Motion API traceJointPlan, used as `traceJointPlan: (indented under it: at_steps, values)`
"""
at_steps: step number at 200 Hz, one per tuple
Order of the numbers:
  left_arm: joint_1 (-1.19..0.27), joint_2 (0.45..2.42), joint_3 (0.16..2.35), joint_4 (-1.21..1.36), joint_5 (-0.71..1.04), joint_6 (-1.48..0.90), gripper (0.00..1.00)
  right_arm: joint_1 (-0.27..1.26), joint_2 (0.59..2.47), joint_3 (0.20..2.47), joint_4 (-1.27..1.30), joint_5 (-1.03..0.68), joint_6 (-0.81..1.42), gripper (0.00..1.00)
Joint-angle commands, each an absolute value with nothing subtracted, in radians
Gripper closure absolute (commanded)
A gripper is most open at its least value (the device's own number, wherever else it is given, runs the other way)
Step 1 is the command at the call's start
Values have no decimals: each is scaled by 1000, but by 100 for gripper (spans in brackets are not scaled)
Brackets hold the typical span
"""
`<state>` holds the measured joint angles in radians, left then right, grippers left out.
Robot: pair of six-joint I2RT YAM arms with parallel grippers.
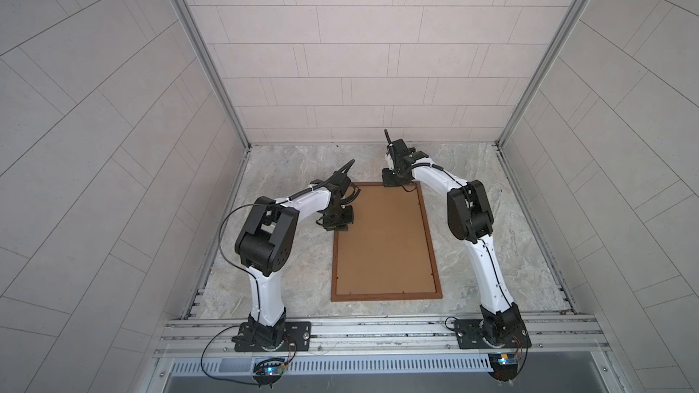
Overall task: Put the photo into the frame
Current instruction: 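Press the cardboard down with the left gripper while the right presses the far edge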
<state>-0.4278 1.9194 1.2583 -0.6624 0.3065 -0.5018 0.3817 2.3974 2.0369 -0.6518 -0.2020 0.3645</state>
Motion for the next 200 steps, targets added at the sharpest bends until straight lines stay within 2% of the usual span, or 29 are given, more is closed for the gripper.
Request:
traceJointPlan:
  at_steps: [1,200]
  values:
    - [-439,2008,1201,-636,284,-511,100,409,2430,1957,-832,-220,367,100]
    - [-423,2013,1232,-647,290,-494,100,422,2441,1902,-905,-221,310,100]
